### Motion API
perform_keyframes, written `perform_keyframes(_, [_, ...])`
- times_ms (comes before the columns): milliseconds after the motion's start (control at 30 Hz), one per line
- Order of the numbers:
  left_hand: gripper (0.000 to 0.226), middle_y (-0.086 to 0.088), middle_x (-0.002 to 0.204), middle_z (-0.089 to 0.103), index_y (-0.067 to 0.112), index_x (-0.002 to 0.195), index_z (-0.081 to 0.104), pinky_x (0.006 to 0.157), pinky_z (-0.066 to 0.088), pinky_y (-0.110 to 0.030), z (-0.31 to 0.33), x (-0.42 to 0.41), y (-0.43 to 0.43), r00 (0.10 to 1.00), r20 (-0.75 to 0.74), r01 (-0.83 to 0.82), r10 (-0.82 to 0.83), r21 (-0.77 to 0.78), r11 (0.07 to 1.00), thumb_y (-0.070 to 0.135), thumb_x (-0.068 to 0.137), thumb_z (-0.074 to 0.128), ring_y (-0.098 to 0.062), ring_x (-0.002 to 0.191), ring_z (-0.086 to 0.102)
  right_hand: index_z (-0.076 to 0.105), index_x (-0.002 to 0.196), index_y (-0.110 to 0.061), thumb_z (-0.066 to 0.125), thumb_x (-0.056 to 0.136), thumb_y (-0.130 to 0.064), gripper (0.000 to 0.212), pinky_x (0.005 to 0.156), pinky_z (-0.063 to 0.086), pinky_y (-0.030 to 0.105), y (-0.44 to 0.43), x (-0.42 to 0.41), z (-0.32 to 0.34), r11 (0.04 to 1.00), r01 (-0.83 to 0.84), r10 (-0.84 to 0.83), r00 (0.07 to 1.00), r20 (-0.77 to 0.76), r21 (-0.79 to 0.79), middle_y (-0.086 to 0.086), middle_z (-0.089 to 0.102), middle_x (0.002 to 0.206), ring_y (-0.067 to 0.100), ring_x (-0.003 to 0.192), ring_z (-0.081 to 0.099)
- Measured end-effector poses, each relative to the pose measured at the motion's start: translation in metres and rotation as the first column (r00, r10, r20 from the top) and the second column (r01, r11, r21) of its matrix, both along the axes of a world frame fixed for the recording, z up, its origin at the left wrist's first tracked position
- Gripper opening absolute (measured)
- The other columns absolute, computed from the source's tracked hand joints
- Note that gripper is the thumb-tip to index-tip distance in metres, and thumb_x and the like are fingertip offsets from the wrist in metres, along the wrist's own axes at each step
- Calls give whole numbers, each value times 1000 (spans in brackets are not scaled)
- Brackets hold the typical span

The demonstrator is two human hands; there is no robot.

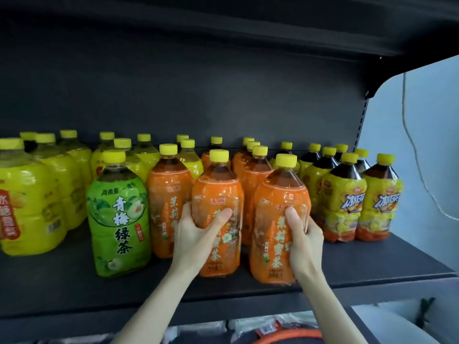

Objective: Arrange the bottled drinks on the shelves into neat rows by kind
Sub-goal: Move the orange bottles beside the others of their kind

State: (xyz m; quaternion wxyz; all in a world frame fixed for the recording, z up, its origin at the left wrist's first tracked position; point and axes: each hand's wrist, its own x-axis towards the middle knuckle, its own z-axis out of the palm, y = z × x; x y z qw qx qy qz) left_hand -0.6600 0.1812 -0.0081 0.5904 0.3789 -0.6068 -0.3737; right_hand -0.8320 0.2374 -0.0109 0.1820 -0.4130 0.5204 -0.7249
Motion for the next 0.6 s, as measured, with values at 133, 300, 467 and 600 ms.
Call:
perform_keyframes(133, [72,17,103,61,32,117,47,90,50,-32,2,0,-15,999,53,-3,3,6,1000,72,60,65,-2,97,59,56,100,-22,58,54,-70,67,67,52,23,-7,1,2,999,-26,26,1000,3,-33,-4,70,87,8,78,70])
perform_keyframes(300, [83,9,117,61,27,131,45,94,49,-35,2,-3,-34,996,58,66,-70,67,996,74,65,62,-12,110,58,48,108,-19,58,68,-54,55,65,48,20,-9,1,4,999,-42,42,999,-5,-34,-9,65,92,2,75,66])
perform_keyframes(467, [41,23,98,57,39,114,45,71,42,-16,7,-8,-43,985,15,167,-172,178,970,53,79,61,-2,95,55,47,112,-17,56,69,-53,57,67,49,22,-9,2,4,999,-46,45,999,-13,-24,-8,64,96,7,82,65])
perform_keyframes(600, [38,19,99,59,37,114,46,70,43,-16,6,-10,-51,983,-22,185,-184,185,965,49,82,61,-2,94,56,48,113,-15,60,73,-50,55,65,48,20,-9,3,4,999,-41,41,999,-5,-28,-10,63,94,4,80,64])
